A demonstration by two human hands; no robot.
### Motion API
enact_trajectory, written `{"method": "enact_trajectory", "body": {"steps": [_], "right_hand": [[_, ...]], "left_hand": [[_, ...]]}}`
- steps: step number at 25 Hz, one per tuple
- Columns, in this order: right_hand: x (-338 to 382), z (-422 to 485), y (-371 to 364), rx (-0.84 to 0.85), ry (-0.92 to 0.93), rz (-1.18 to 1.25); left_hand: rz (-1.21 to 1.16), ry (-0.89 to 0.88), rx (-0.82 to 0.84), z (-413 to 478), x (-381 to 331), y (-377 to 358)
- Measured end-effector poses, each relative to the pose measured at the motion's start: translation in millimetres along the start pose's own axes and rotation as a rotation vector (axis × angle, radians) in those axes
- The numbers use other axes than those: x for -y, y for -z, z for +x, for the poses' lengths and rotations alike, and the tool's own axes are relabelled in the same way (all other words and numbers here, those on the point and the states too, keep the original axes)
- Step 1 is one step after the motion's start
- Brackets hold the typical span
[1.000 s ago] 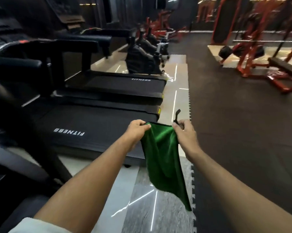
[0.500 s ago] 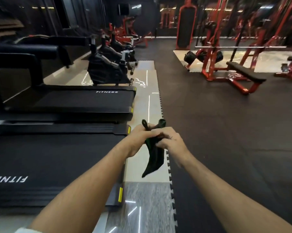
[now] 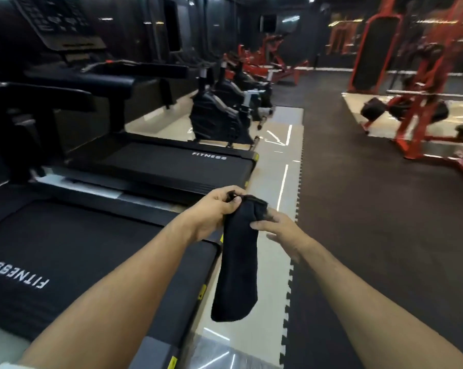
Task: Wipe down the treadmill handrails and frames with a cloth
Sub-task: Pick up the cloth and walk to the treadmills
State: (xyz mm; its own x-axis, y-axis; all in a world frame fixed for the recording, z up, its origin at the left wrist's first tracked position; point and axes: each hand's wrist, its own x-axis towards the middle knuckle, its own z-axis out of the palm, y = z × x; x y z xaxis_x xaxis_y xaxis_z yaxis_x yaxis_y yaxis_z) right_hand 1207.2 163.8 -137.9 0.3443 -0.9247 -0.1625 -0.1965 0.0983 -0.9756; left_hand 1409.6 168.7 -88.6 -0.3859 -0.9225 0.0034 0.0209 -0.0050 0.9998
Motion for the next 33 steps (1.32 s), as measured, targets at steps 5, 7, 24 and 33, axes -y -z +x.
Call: {"method": "enact_trajectory", "body": {"steps": [5, 7, 24, 33], "right_hand": [[33.2, 98.6, 47.0, 0.24, 0.134, 0.216], [50.4, 135.6, 46.6, 0.34, 0.158, 0.288], [105.9, 529.3, 116.7, 0.199, 0.228, 0.345], [71.6, 805.4, 213.8, 0.616, -0.105, 0.234]], "left_hand": [[-0.084, -0.009, -0.428, 65.9, -15.3, 23.9], [-0.102, 0.004, -0.583, 82.5, -14.7, 40.8], [-0.285, 0.105, -0.893, 410.2, 21.3, 211.9], [-0.486, -0.007, -0.96, 685.3, 26.0, 360.9]]}}
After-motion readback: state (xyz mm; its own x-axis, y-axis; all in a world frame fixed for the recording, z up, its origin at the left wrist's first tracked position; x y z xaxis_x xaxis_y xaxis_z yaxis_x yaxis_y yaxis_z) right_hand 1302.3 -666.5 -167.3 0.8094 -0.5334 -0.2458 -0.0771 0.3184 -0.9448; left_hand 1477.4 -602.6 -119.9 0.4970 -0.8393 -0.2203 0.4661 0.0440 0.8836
